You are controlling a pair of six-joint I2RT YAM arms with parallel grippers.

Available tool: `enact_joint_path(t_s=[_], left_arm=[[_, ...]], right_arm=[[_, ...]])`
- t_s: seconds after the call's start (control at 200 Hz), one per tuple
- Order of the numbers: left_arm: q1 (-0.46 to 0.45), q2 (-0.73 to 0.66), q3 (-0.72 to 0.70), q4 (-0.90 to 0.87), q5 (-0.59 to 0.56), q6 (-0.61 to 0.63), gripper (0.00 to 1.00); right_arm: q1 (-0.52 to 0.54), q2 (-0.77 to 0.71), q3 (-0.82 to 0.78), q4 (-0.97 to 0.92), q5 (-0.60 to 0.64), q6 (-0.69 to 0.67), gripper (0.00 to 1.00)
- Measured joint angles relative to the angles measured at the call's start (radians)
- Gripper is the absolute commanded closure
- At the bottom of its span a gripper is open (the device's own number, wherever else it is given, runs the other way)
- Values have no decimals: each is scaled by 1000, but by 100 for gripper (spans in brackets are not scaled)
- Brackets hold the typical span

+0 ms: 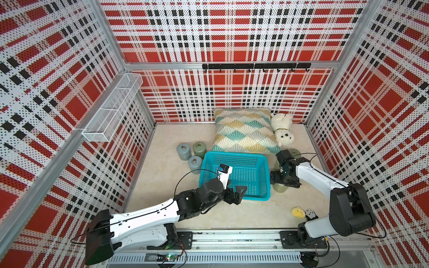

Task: Take the tea canister out of the basket
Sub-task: Place the tea canister at the center of the board, then reset both arms

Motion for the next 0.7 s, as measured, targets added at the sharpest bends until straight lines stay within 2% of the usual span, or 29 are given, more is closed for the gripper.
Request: enact_joint_path(t_s=[0.215,0.531,0.701], left_arm=[[48,-20,0,-13,-22,-5,1],[373,-85,-39,-8,60,-65,1],[531,-97,-42,-8,81,-78,1]], right_arm=[[-1,-116,15,-19,1,18,0],[-2,-413,78,0,64,69,0],[-4,-562,-3,172,97,91,0]])
